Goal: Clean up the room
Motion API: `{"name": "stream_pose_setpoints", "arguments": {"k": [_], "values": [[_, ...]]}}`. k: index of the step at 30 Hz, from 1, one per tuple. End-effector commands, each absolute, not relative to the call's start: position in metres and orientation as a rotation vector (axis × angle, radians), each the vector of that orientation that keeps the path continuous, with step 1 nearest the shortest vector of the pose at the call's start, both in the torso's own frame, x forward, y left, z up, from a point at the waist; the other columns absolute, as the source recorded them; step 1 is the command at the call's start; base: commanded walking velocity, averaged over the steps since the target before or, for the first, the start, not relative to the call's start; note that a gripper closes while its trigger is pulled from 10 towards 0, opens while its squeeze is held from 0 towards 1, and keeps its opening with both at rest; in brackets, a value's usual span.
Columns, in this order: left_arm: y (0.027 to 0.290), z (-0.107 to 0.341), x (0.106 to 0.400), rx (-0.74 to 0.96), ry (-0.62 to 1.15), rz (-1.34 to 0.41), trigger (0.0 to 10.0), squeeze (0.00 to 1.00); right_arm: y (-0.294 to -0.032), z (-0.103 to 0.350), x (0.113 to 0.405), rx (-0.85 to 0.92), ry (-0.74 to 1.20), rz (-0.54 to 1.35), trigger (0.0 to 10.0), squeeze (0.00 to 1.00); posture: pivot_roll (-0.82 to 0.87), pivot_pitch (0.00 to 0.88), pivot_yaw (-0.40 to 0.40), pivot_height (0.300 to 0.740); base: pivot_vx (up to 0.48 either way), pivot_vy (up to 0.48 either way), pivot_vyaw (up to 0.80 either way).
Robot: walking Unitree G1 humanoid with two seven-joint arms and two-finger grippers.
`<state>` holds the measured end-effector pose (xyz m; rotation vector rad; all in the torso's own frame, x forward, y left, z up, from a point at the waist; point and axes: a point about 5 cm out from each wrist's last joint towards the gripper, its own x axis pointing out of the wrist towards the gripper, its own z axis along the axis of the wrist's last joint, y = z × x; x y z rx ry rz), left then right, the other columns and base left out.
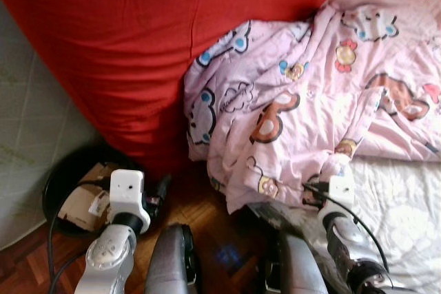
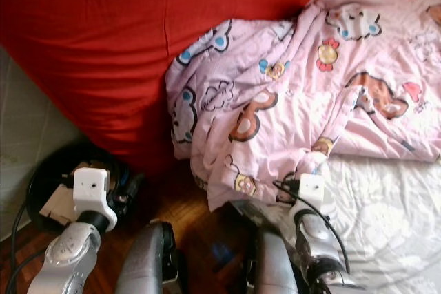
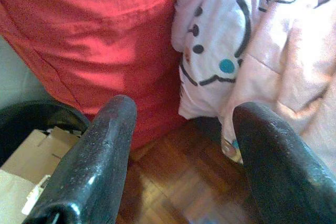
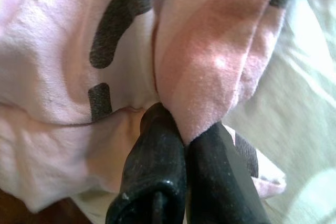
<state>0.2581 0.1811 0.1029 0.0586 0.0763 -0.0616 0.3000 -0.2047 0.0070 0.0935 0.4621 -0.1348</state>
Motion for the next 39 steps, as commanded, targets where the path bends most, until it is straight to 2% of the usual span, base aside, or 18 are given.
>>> {"name": "stream_pose_setpoints", "arguments": {"k": [1,2,3,4,9,15,18,21,28,39], "values": [[0.184,0.094,0.26,0.066,0.097,-0.046,10.0,0.0,-0.202,0.005,0.296,0.118,0.433,-0.128,0.0,0.0,0.05,0.136,-0.002,0.624,0.0,0.0,0.0],[0.184,0.093,0.261,0.066,0.097,-0.047,10.0,0.0,-0.202,0.006,0.296,0.122,0.423,-0.126,0.0,0.0,0.05,0.131,-0.002,0.624,0.0,0.0,0.0],[0.184,0.091,0.264,0.064,0.098,-0.047,10.0,0.0,-0.202,0.006,0.295,0.12,0.404,-0.13,4.0,0.0,0.03,0.116,-0.007,0.624,0.0,0.0,0.0],[0.183,0.09,0.266,0.063,0.1,-0.047,10.0,0.0,-0.202,0.007,0.294,0.132,0.385,-0.134,10.0,0.0,0.03,0.109,-0.01,0.624,0.0,0.0,0.0],[0.183,0.084,0.269,0.05,0.105,-0.035,10.0,0.0,-0.196,0.009,0.29,0.159,0.317,-0.106,10.0,0.0,0.01,0.091,-0.021,0.624,0.0,0.0,0.0],[0.184,0.079,0.272,0.036,0.091,-0.016,10.0,0.0,-0.18,0.018,0.271,0.148,0.184,0.053,10.0,0.0,-0.01,0.06,-0.041,0.624,0.0,0.0,0.0],[0.186,0.076,0.272,0.022,0.093,-0.002,10.0,0.0,-0.181,0.027,0.271,0.131,0.128,0.051,10.0,0.0,-0.01,0.057,-0.041,0.624,0.0,0.0,0.0],[0.185,0.072,0.272,0.016,0.097,0.001,10.0,0.0,-0.19,0.028,0.275,0.155,0.137,-0.039,10.0,0.0,-0.01,0.041,-0.041,0.649,0.0,0.0,0.0],[0.187,0.066,0.273,-0.004,0.115,0.012,10.0,0.0,-0.186,0.024,0.27,0.162,0.151,-0.029,10.0,0.0,-0.01,0.031,-0.039,0.674,0.0,0.0,0.0],[0.213,0.023,0.257,-0.04,0.286,0.106,10.0,0.0,-0.178,0.027,0.264,0.175,0.144,-0.004,10.0,0.0,-0.01,0.004,-0.022,0.734,0.0,0.0,0.0]]}}
